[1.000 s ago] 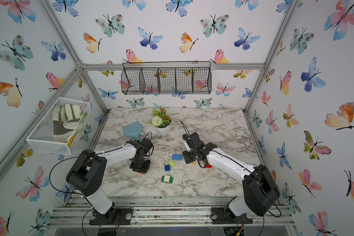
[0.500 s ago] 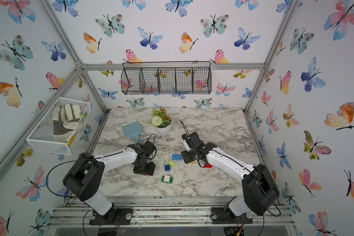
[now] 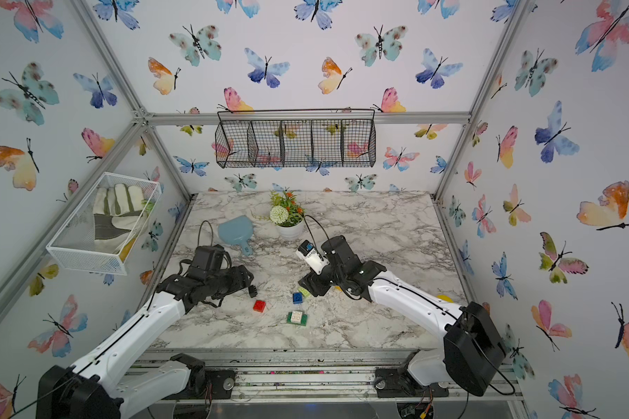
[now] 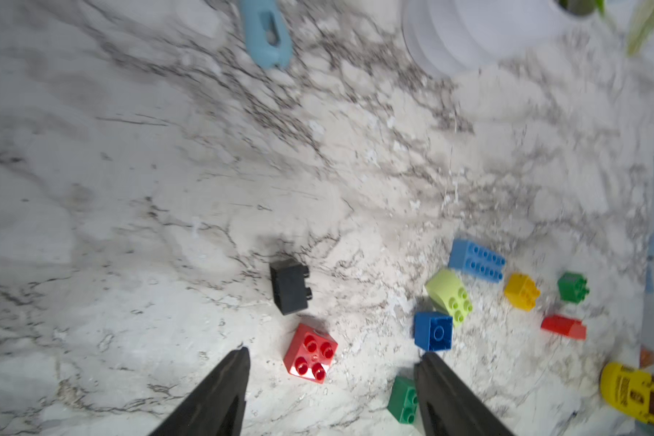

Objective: Assemble the number 1 with lego
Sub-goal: Pick up the lego brick from the center of the board.

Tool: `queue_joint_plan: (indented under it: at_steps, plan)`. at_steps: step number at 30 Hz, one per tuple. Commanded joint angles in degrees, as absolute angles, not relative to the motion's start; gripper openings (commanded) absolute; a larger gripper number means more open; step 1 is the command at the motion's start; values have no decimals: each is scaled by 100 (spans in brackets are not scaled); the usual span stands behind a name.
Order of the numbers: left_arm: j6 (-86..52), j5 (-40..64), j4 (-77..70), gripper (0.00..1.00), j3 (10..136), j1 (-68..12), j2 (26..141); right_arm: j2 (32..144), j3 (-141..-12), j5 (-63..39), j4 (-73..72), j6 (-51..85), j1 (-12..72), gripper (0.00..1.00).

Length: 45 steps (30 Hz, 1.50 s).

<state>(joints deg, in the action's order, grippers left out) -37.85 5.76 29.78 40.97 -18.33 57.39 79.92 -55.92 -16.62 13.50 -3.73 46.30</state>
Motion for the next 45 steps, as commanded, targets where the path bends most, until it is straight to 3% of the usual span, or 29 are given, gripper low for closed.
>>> queue_joint_plan:
  at_steps: [1, 12, 23, 45]
  plan:
    - [-4397, 446, 2439, 74, 3669, -1549, 5113, 8286, -5634, -1987, 1020, -852, 4748, 64]
    - [-4828, 475, 2532, 73, 2988, -1004, 4239, 9637, -6460, -1731, 1293, -917, 5670, 64]
    - [-4890, 830, 2852, 73, 2526, 367, 3439, 10093, -6703, -1237, 1263, -655, 6208, 66]
    - [-4880, 903, 3051, 72, 2535, 397, 3296, 12296, -8902, -879, 2313, -933, 6398, 67]
